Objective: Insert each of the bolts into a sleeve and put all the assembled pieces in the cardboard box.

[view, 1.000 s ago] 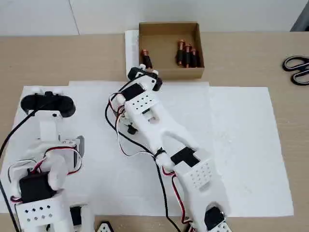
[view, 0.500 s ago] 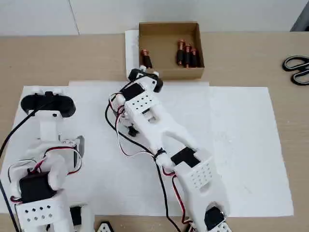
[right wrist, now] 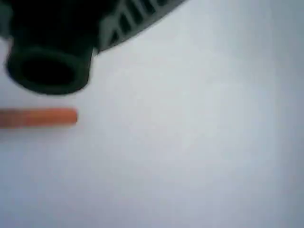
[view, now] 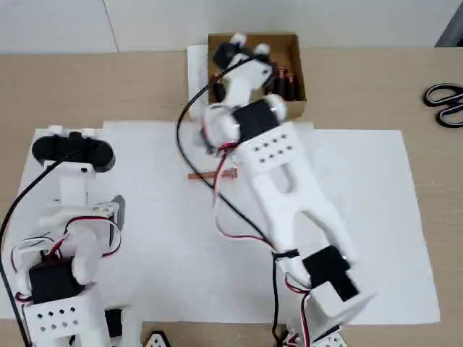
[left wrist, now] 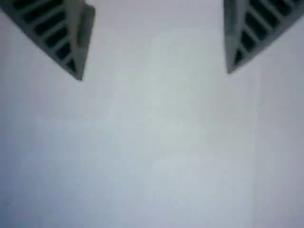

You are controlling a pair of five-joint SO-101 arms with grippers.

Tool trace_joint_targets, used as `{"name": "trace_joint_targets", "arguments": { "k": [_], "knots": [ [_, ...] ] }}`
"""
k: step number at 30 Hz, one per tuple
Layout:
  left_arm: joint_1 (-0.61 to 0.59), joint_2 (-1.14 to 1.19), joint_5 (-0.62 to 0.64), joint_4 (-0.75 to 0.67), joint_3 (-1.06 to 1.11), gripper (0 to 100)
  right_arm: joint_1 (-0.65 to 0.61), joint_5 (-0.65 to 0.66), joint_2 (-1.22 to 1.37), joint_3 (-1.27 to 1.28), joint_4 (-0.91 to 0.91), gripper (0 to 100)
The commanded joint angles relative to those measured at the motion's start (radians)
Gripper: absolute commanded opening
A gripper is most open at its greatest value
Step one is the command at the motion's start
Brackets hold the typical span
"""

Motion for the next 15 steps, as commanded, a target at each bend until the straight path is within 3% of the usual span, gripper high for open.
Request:
{"name": "trace_joint_targets", "arguments": {
  "k": [1, 6, 11, 15],
  "knots": [
    [0.066, 0.044, -0.071, -0.048, -0.013, 19, 0.13, 0.107, -0.09, -0.028, -0.045, 0.4],
    [0.206, 0.264, -0.094, -0.061, -0.085, 19, 0.229, 0.193, -0.09, -0.026, -0.035, 0.4],
    [0.252, 0.543, -0.097, -0.052, -0.32, 19, 0.262, 0.305, -0.088, -0.025, 0.015, 0.4],
    [0.319, 0.776, -0.181, 0.04, -0.519, 19, 0.268, 0.422, -0.073, -0.02, 0.056, 0.5]
  ]
}}
